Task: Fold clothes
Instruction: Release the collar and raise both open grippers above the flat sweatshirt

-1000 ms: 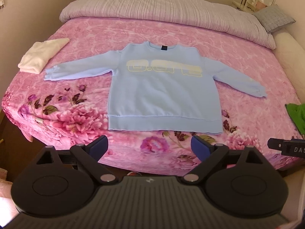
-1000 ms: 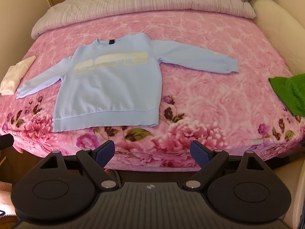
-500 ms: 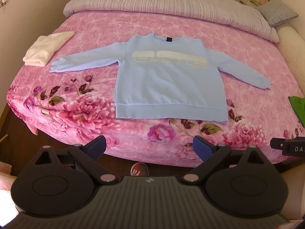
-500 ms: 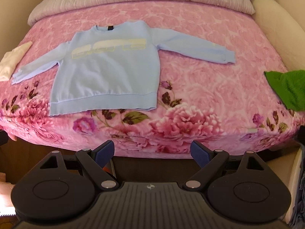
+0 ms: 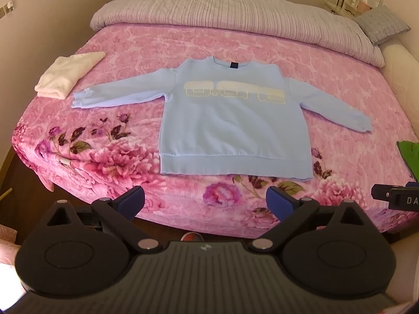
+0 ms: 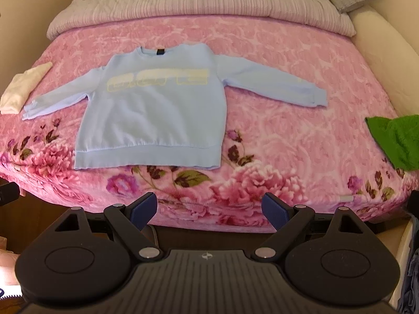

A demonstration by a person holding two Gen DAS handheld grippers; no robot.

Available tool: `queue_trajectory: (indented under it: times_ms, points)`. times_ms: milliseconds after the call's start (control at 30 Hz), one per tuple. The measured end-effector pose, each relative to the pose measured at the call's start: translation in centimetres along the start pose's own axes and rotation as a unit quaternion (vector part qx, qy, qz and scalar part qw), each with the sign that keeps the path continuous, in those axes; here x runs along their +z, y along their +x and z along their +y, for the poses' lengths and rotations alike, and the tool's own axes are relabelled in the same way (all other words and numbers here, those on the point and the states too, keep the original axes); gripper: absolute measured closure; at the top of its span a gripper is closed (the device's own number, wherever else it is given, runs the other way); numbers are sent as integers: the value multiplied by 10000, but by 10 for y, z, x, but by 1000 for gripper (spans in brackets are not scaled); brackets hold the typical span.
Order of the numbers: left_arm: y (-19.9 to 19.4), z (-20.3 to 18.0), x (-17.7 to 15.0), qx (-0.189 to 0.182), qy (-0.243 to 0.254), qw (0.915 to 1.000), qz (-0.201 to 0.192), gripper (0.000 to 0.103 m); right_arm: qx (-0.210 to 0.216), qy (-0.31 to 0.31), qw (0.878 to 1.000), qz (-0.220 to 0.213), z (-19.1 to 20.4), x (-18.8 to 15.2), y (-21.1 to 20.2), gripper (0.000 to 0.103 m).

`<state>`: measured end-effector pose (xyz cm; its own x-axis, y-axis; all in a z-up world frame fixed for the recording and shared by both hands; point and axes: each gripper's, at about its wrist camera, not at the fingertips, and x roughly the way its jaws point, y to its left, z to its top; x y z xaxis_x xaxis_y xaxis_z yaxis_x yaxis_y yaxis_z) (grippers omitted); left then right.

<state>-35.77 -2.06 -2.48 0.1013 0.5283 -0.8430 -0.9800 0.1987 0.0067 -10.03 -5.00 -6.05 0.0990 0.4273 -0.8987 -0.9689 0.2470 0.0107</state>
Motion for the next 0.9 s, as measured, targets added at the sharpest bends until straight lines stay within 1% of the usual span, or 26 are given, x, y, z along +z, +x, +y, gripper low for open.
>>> queue_trajectory:
  times_ms: [233, 467, 733, 900]
  points:
    - [4, -3, 6, 28, -95, 9999, -36, 5, 51, -27, 10000, -36, -6, 11, 4, 14]
    - [25, -7, 19, -11, -132, 9999, 30, 5, 10, 99, 9999, -42, -19, 31, 19, 14]
    - [65, -4, 59, -180, -156, 9997, 66, 4, -112, 182, 9998, 11, -21, 70, 48, 14]
    - [101, 17, 102, -357, -296, 9987, 192, 4, -195, 347, 9991, 122, -16, 106, 72, 14]
